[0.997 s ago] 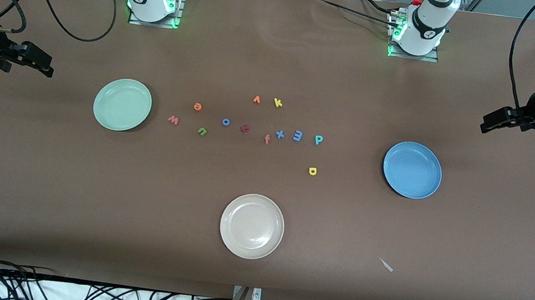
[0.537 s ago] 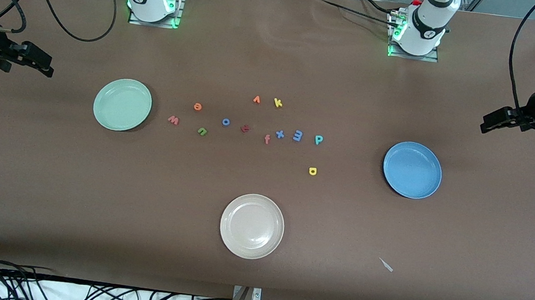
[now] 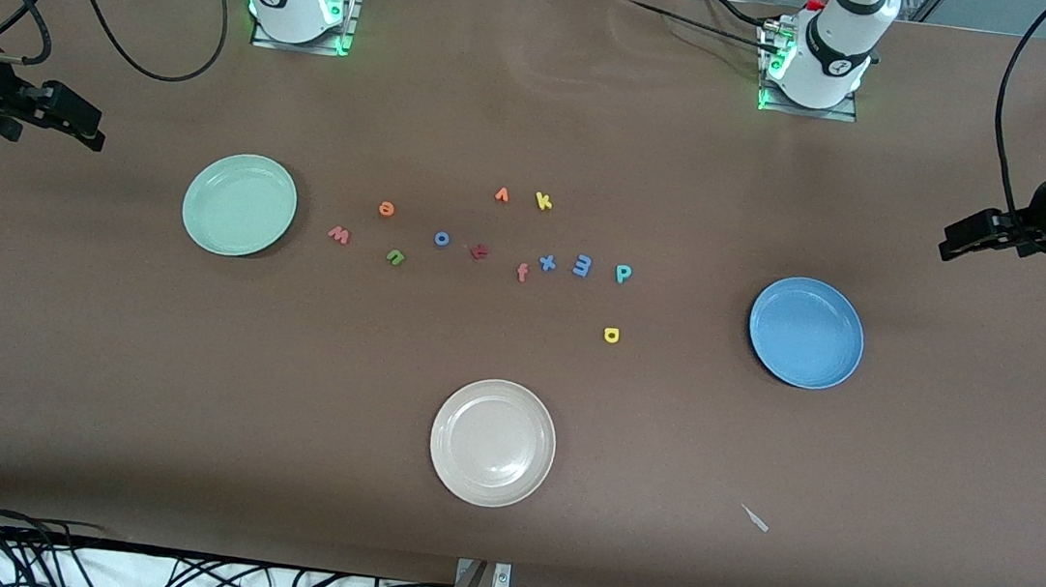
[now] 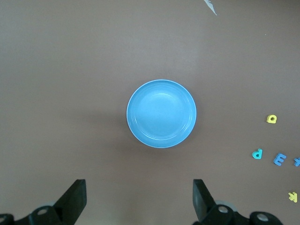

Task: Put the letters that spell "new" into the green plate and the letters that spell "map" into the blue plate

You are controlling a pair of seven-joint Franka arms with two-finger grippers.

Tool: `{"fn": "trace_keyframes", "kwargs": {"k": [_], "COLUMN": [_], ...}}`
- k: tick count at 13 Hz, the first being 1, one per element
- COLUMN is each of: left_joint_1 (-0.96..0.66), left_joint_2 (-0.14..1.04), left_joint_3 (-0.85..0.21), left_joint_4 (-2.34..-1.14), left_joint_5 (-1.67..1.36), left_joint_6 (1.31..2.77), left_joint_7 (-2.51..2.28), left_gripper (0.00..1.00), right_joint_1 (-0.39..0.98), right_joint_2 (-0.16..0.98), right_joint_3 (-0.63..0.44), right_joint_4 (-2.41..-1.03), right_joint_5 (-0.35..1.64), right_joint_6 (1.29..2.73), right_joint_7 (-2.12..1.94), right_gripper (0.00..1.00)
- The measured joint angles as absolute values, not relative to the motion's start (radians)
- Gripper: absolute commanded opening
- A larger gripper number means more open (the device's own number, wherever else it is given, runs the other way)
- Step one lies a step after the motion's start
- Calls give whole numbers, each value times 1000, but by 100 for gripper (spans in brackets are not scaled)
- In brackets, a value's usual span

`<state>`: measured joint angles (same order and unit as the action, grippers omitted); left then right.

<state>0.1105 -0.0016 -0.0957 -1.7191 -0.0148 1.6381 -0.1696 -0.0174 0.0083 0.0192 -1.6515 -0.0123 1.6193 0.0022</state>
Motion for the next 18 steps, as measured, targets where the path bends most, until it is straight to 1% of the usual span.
{"fn": "trace_keyframes", "kwargs": {"k": [5,7,9,11,13,15,16,18], "left_joint_1": [102,94,76,28,-43,-91,-113,-190], "left_joint_2": [12,30,72,143,249,340,371,429], "left_joint_3": [-96,-108,-145,-174,-183,-190,-195,-203], "left_joint_4": [-1720,-1719,-1702,-1679,-1653,-1618,-1609,-1607], "left_joint_5": [-15,-15,-15,-15,-15,-33,-51,-60], "left_joint_6": [1639,1644,1661,1667,1722,1791,1826,1918], "left_joint_7": [-170,-170,-170,-170,-172,-172,-171,-171], "left_gripper": [100,100,100,100,100,100,100,100], "right_joint_1": [-14,-8,2,9,12,14,16,19], "right_joint_2": [25,44,64,78,83,84,85,93], "right_joint_3": [20,25,49,85,111,159,180,195], "right_joint_4": [-1663,-1666,-1677,-1729,-1792,-1830,-1867,-1992], "right_joint_5": [2,12,21,22,19,-2,-8,-12], "right_joint_6": [1610,1561,1488,1492,1538,1560,1612,1820], "right_joint_7": [1,-10,-72,-174,-293,-396,-426,-536], "right_gripper": [100,100,100,100,100,100,100,100]}}
